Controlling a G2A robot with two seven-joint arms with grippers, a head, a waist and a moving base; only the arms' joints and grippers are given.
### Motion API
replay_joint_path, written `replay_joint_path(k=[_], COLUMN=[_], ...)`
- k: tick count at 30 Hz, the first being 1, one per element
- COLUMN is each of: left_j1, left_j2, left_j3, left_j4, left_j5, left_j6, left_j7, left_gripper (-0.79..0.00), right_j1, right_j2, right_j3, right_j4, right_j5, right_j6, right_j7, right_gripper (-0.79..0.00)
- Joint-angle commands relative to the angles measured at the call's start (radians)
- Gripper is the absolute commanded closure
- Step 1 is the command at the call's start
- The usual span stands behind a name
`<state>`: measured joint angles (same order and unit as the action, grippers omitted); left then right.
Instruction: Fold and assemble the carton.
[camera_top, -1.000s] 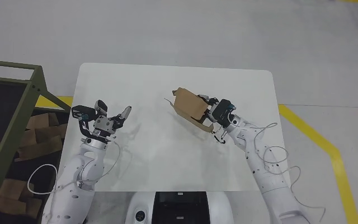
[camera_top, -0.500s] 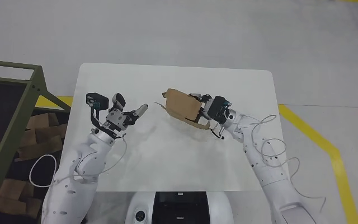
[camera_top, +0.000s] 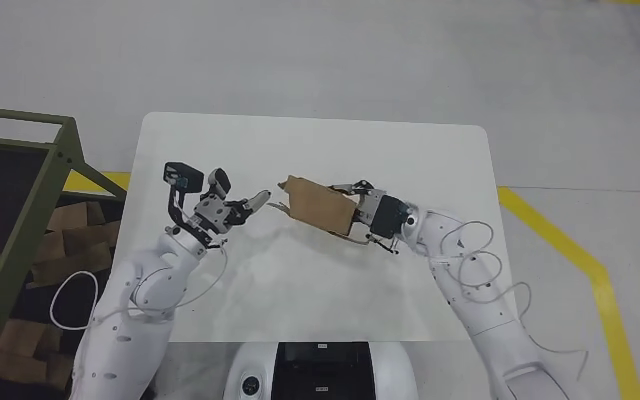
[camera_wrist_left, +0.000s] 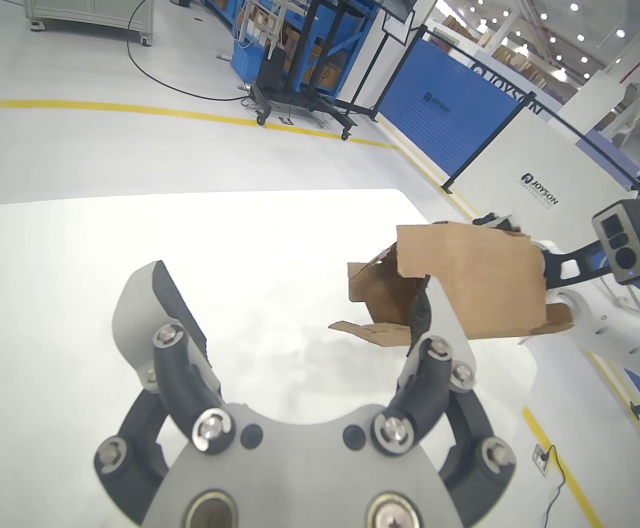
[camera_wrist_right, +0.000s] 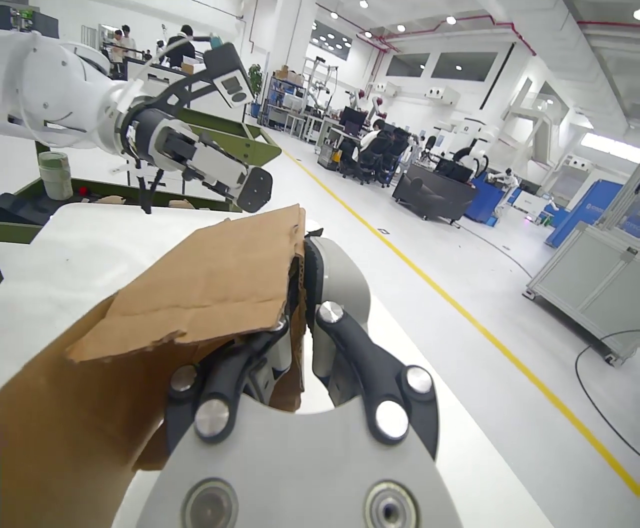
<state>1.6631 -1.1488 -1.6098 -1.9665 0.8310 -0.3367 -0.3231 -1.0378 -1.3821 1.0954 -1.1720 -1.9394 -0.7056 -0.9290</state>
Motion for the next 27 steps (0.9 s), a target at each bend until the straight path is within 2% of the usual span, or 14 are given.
replay_joint_path(k=[1,5,18,21,27], left_j1=[0.0,0.0,-0.01,-0.015,-0.009], left_j2=[0.0,0.0,-0.001,-0.001,0.004], left_j3=[0.0,0.0,0.038,0.028,-0.015], left_j4=[0.0,0.0,0.013,0.009,-0.004], left_j5=[-0.004,-0.004,-0.039,-0.048,-0.13], left_j6=[0.001,0.001,0.004,0.02,-0.005], left_j7=[0.0,0.0,-0.032,-0.022,-0.037], left_gripper=[-0.785,-0.785,-0.785,-0.785,-0.785], right_j1=[0.012,0.042,0.127,0.136,0.139], right_j2=[0.004,0.009,0.0,0.002,0.008], right_j3=[-0.011,-0.043,-0.125,-0.128,-0.137], right_j4=[0.001,0.003,0.078,0.098,0.101], right_j5=[-0.017,-0.05,-0.003,0.014,0.015], right_j6=[-0.008,-0.019,0.001,0.005,0.018], right_j7=[-0.034,-0.064,-0.053,-0.062,-0.07], right_gripper=[0.0,0.0,0.0,0.0,0.0])
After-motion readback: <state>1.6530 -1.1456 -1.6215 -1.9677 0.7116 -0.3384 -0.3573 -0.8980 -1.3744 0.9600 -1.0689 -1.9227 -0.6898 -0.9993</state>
